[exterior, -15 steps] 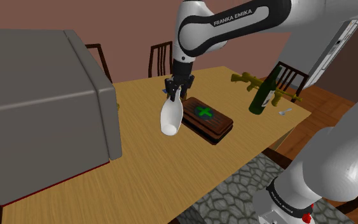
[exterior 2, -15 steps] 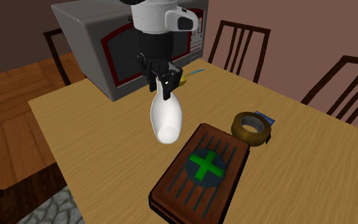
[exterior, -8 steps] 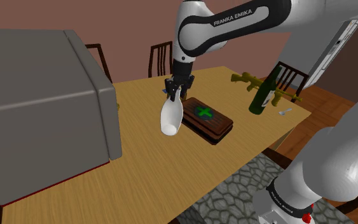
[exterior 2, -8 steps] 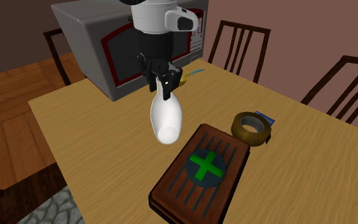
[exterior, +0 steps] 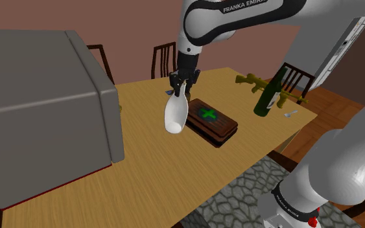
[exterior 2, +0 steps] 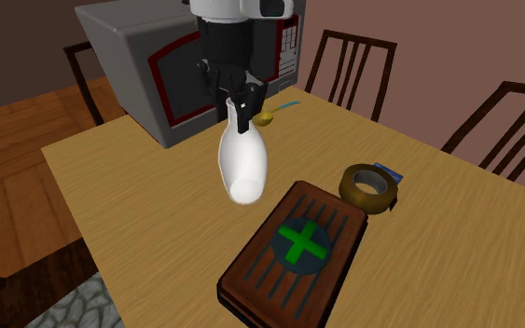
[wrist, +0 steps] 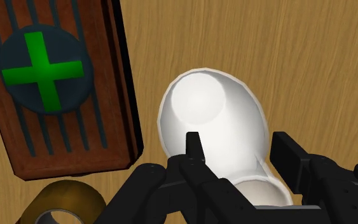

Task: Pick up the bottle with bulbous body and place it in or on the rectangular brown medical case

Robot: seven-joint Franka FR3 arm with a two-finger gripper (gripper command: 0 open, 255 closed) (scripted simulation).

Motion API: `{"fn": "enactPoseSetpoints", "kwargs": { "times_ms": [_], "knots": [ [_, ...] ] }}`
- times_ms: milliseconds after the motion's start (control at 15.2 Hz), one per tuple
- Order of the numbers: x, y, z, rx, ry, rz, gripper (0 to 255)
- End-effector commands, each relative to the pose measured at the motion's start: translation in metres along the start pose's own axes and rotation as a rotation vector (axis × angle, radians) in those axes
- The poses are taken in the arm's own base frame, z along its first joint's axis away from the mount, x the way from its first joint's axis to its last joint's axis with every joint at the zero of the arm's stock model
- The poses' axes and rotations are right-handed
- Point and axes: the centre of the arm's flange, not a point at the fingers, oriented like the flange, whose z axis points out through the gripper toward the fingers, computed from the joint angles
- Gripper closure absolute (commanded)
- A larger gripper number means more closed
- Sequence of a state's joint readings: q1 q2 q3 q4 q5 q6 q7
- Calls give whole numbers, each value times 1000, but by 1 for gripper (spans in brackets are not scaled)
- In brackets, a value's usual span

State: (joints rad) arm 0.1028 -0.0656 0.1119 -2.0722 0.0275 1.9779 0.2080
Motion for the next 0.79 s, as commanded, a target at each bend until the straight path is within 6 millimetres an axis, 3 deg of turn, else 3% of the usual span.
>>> {"fn": "enactPoseSetpoints", "kwargs": {
  "times_ms": [0, 726],
  "knots": [
    [1, 0, -10, 0, 0, 0, 255],
    [-1, -1, -68, 0, 0, 0, 255]
  ]
}}
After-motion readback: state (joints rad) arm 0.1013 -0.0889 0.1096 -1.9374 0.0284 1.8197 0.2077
